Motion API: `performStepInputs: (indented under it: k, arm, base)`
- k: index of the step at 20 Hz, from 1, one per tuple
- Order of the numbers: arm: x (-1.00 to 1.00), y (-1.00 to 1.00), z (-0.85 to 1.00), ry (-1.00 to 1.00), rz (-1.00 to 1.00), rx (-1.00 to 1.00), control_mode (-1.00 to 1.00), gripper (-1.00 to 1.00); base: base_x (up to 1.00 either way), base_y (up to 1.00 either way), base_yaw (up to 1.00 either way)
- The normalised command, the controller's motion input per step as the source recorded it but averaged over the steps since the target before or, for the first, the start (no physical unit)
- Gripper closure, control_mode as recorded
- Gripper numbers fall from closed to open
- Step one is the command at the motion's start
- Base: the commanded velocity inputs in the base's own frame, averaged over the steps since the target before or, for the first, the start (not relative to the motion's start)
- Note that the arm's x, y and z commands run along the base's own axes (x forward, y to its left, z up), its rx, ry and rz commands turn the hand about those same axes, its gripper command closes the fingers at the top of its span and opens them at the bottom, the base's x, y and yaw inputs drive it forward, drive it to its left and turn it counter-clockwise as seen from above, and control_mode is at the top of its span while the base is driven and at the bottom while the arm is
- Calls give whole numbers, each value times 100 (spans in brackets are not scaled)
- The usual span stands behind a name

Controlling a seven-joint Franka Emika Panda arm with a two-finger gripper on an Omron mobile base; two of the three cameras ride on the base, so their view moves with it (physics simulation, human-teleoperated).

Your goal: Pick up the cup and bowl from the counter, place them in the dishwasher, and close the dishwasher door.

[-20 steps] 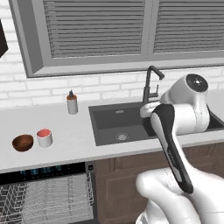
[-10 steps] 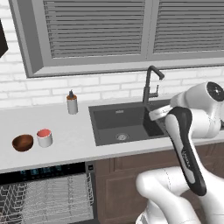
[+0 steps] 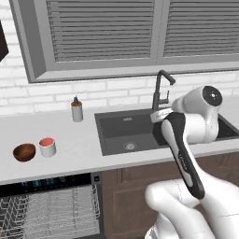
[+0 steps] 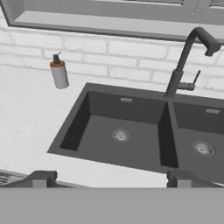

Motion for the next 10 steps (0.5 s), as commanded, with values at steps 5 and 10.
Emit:
performStepInputs:
  k: [5, 10]
  arm:
    - [23, 0, 0, 0, -3, 0, 100, -100]
    - [0, 0, 0, 0, 0, 0, 100, -100]
  base:
    - [4, -2, 0]
    - [2, -46, 23]
